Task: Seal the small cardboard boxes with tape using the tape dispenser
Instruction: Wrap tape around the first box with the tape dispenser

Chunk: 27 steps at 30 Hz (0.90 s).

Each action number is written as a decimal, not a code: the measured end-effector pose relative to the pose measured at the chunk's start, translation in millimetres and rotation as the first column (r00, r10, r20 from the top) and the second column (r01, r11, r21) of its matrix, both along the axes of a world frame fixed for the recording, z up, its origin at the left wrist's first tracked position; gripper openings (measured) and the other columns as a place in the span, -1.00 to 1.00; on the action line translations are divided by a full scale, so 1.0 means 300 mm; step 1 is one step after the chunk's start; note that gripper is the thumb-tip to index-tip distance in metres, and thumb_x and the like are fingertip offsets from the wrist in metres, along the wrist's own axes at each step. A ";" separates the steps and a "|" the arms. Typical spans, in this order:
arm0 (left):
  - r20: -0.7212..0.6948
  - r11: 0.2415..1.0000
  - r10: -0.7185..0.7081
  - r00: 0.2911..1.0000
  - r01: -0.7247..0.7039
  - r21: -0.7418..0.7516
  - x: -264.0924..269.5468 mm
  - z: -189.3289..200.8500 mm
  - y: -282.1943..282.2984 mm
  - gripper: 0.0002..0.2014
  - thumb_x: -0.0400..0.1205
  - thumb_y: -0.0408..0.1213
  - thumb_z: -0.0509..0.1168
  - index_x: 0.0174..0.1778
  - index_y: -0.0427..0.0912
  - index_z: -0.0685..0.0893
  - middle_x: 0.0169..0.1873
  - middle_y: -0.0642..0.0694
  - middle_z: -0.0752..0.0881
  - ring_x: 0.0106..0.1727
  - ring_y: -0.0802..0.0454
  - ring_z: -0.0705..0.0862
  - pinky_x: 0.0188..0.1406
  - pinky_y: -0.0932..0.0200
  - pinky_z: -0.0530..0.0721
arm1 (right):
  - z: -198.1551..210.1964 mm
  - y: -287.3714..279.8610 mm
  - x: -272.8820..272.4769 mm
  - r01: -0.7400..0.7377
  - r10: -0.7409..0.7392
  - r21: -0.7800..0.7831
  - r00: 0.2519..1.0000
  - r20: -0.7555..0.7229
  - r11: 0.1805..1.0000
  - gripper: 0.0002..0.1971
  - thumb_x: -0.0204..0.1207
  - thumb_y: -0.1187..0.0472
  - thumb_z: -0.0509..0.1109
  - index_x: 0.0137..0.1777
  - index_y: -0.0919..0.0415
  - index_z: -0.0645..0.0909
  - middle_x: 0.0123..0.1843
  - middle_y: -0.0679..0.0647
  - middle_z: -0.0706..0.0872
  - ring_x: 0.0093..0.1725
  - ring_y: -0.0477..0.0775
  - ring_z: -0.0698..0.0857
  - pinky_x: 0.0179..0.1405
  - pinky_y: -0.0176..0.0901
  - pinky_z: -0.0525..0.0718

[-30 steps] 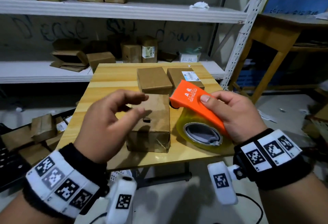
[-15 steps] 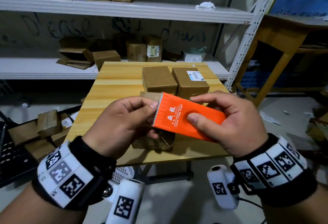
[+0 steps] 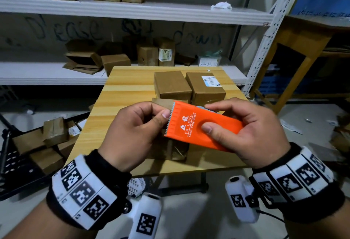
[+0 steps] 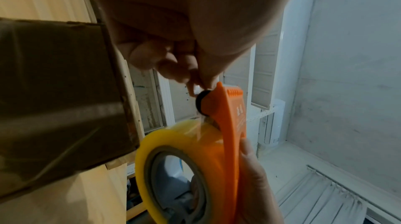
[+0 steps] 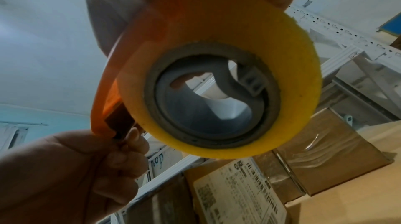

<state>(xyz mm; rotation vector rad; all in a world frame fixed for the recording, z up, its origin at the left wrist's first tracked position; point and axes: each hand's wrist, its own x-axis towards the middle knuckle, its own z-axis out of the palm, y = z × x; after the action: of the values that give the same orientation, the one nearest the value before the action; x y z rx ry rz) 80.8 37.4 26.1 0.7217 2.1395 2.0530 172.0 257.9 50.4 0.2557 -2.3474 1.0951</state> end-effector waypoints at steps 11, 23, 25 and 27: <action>-0.269 0.945 0.182 0.946 -0.244 -0.217 0.028 0.009 0.011 -0.85 0.73 -0.20 0.40 -0.16 0.00 0.80 -0.32 0.25 0.81 -0.21 0.39 0.75 -0.31 0.55 0.57 | -0.001 0.016 -0.009 -0.014 0.011 0.081 0.999 0.037 0.997 -0.66 0.39 -0.34 0.56 0.16 -0.49 0.64 0.11 -0.67 0.70 0.14 -0.40 0.75 -0.08 -0.59 0.66; -0.308 0.885 0.326 0.894 -0.403 -0.232 -0.017 0.016 -0.027 -0.87 0.72 -0.21 0.43 -0.13 -0.05 0.83 -0.32 0.15 0.80 -0.23 0.44 0.73 -0.32 0.61 0.52 | -0.028 0.068 -0.023 0.051 -0.057 0.088 0.996 0.068 0.995 -0.67 0.37 -0.40 0.53 0.12 -0.46 0.68 0.14 -0.64 0.71 0.15 -0.41 0.73 -0.06 -0.60 0.64; -0.313 0.886 0.321 0.894 -0.400 -0.234 -0.016 0.016 -0.024 -0.86 0.73 -0.21 0.42 -0.12 -0.07 0.83 -0.32 0.15 0.80 -0.22 0.45 0.73 -0.32 0.61 0.52 | -0.030 0.070 -0.025 0.054 -0.060 0.082 0.995 0.074 0.995 -0.64 0.33 -0.42 0.51 0.13 -0.47 0.68 0.14 -0.62 0.71 0.14 -0.41 0.73 -0.07 -0.60 0.64; -0.312 0.885 0.322 0.894 -0.401 -0.236 -0.017 0.017 -0.026 -0.85 0.73 -0.21 0.42 -0.13 -0.07 0.83 -0.31 0.15 0.80 -0.20 0.45 0.72 -0.31 0.61 0.53 | -0.030 0.071 -0.029 0.055 -0.060 0.074 0.996 0.069 0.996 -0.64 0.33 -0.41 0.51 0.13 -0.46 0.69 0.17 -0.57 0.73 0.14 -0.38 0.74 -0.09 -0.59 0.64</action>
<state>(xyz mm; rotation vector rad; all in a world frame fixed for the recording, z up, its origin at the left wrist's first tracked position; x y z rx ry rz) 75.6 29.5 31.2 0.6174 2.8505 1.7951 163.2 279.2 41.4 0.1775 -2.4449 1.0085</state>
